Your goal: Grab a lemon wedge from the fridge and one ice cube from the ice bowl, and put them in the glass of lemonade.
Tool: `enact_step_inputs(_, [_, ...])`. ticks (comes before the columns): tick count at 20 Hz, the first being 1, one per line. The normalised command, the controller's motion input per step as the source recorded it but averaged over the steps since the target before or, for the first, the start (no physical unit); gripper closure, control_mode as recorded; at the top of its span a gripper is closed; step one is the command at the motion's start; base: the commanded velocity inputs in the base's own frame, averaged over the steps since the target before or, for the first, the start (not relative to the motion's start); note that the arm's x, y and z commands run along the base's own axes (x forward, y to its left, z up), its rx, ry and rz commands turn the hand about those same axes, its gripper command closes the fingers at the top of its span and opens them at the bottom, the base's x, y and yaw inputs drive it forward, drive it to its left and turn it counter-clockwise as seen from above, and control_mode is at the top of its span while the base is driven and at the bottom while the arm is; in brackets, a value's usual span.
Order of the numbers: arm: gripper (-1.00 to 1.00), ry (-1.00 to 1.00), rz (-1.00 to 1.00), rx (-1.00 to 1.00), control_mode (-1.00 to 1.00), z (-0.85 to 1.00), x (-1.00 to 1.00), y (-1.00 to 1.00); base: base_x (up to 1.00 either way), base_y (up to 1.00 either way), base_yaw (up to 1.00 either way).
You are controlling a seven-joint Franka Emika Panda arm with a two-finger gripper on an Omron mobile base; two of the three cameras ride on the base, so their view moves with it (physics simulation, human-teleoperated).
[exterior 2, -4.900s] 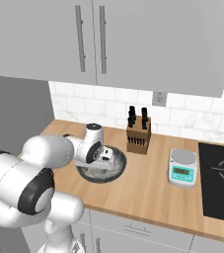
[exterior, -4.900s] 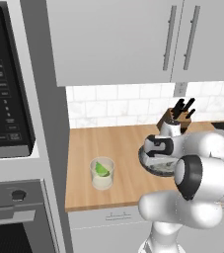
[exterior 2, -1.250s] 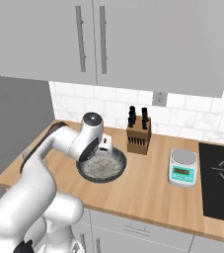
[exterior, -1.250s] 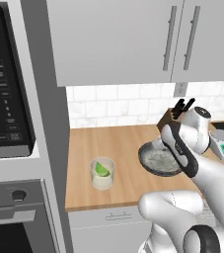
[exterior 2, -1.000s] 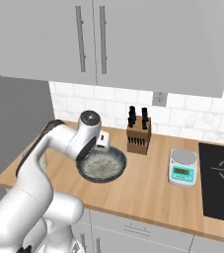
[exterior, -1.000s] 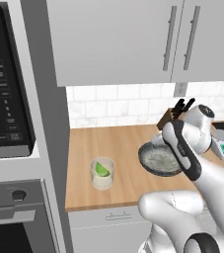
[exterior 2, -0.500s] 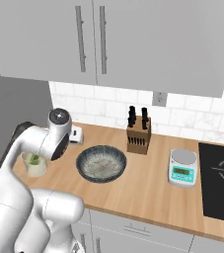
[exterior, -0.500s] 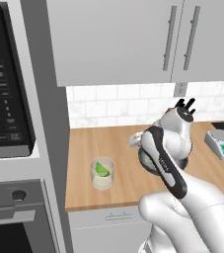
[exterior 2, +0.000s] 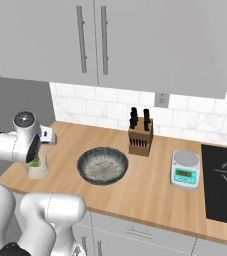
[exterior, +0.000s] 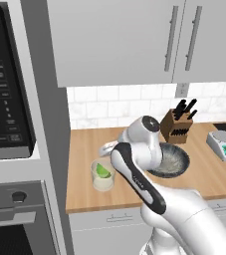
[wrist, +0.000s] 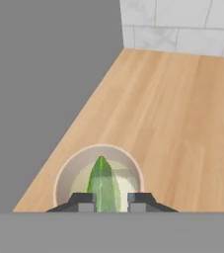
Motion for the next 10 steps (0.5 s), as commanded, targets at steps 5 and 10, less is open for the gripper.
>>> enact_step_inputs(5, [1.00,0.00,0.00,-0.01,-1.00,-0.02,0.02,0.08,0.00,0.00,0.00])
enact_step_inputs(10, [1.00,0.00,0.00,0.00,-1.00,-0.18,0.03,0.00,0.00,0.00,0.00])
